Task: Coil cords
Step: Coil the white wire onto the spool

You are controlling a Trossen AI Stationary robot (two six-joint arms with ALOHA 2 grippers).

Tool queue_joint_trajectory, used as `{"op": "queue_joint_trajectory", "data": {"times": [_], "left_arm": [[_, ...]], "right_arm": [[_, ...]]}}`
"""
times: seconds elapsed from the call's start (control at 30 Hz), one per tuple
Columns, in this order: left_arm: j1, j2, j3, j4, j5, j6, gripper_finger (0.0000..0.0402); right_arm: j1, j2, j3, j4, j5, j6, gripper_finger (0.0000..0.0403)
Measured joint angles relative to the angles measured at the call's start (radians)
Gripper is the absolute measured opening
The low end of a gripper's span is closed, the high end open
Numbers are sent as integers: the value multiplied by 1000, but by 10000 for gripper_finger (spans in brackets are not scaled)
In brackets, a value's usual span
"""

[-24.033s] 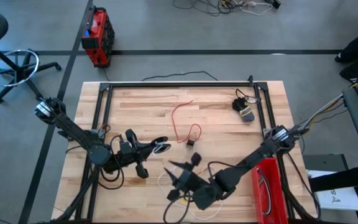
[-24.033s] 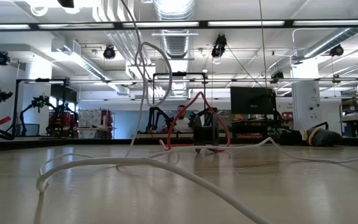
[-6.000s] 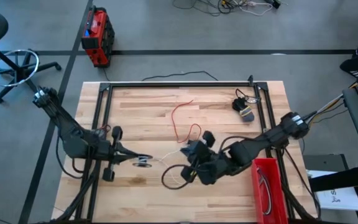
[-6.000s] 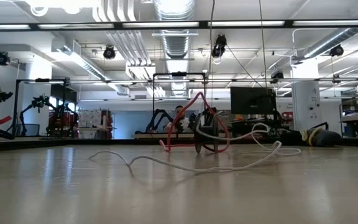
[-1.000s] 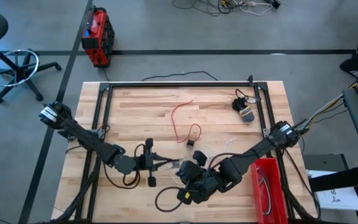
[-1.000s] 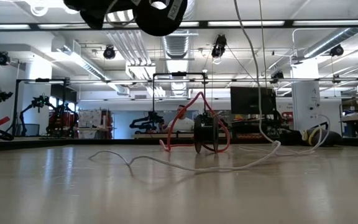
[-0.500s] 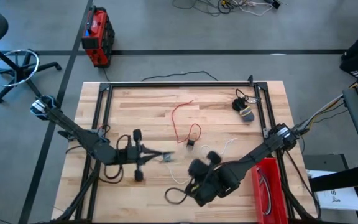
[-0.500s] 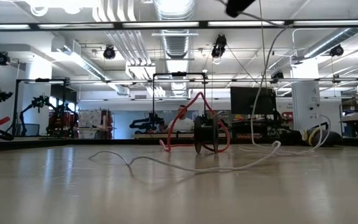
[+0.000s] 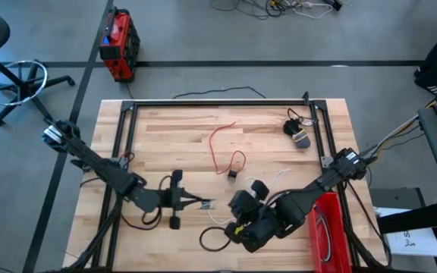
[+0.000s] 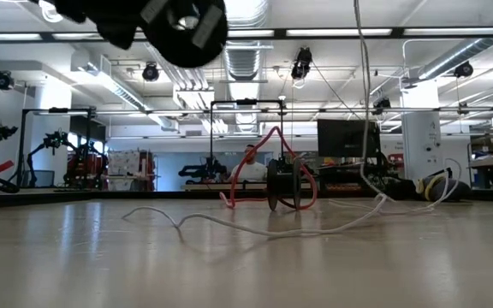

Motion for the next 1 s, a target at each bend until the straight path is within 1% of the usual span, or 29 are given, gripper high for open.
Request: {"op": "queue_joint_trajectory", "data": {"times": [0.13,0.23,0.33,0.4,0.63,0.83,0.93,1.0], "left_arm": [[38,70,6,71,-63,-67,0],[64,116,14,168,-73,-94,0],[69,156,20,275,-74,-95,0],[69,173,31,323,-95,-99,0],[72,169,49,365,-220,-177,0],[71,167,51,517,-214,-175,0],[69,152,50,554,-184,-173,0],[68,132,47,571,-159,-172,0]], "right_arm": [[-7,2,0,122,0,-73,0],[-19,15,-2,175,2,-102,0],[-33,35,-7,178,18,-100,0],[-42,50,-13,177,24,-85,0],[-53,96,-30,177,23,-38,0],[-52,97,-90,164,23,34,0],[-44,97,-106,160,25,41,0],[-35,97,-109,125,27,51,0]]}}
